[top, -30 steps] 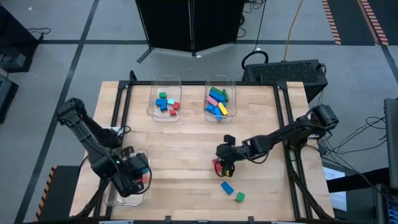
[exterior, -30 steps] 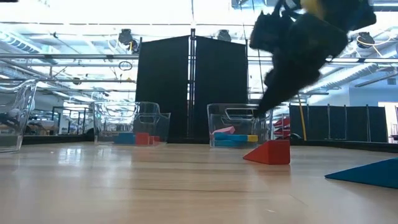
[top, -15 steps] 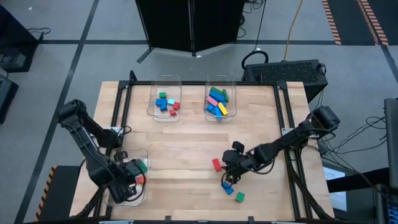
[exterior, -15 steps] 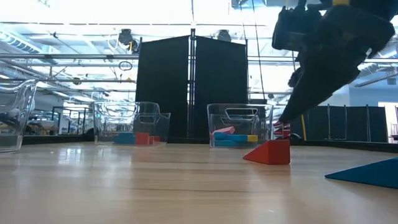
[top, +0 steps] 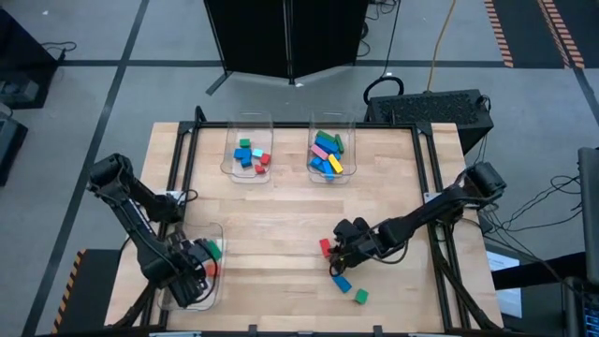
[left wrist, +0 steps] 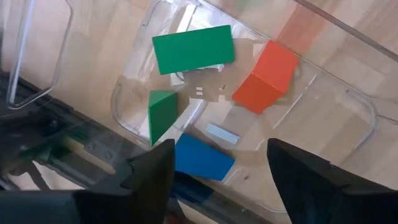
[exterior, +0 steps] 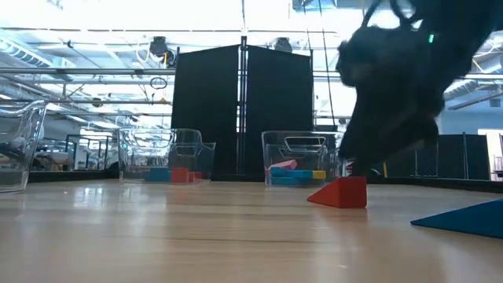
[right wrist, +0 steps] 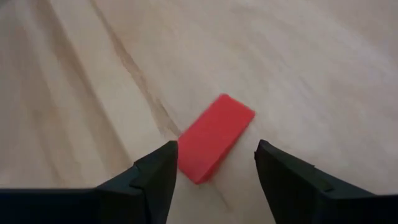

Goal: Sort blocks by size
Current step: Put the red triangular block into the bottom transparent bin

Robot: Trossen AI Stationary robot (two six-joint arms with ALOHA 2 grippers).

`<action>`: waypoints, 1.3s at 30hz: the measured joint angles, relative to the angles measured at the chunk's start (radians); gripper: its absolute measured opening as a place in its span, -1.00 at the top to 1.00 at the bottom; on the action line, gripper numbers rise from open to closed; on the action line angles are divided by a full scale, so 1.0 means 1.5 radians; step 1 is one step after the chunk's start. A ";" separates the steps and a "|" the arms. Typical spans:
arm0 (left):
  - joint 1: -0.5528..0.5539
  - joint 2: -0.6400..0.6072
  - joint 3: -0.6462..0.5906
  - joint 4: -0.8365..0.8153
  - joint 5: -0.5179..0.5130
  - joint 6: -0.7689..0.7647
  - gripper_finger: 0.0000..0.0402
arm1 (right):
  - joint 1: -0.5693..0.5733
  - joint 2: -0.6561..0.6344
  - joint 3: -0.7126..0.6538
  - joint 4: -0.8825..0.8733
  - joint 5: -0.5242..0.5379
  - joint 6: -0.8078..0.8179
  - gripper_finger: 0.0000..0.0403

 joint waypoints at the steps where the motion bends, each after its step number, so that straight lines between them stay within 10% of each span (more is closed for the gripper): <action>1: 0.000 0.000 0.000 -0.002 0.000 0.000 -0.28 | -0.001 0.016 0.000 0.008 -0.002 0.013 -0.05; 39: 0.058 -0.001 0.000 -0.034 -0.042 0.054 -0.31 | 0.061 0.212 0.189 -0.126 0.111 0.084 -0.09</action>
